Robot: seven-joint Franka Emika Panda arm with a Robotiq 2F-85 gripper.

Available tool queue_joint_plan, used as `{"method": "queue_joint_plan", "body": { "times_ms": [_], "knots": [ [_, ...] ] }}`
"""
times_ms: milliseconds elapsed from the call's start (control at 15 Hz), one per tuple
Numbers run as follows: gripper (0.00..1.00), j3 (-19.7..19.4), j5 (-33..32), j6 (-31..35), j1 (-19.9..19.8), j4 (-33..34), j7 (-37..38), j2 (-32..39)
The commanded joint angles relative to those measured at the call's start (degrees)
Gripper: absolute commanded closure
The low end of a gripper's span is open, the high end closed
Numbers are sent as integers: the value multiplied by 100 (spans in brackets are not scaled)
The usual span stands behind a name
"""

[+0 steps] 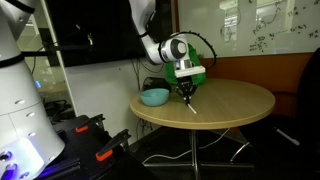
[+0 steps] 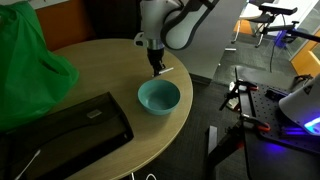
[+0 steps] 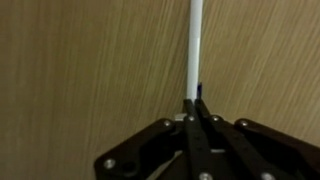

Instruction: Put the pen in the bowl

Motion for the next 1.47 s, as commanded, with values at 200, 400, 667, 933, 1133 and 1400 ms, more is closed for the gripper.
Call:
{"method": "queue_joint_plan", "body": {
  "times_ms": [200,400,667,933,1133,1400],
  "knots": [
    [100,197,57,-220,-195,-130,-168,-303],
    [73,153,50,-315,-146,-129,-87,-423],
    [44,185,142,-346,-182,-119,-100,-403],
    [24,163,165,-394,-164,-83,-40,-273],
    [28,153,171,-433,-168,-30,-8,-162],
    [41,175,217,-520,-213,44,-28,-44]
  ]
}}
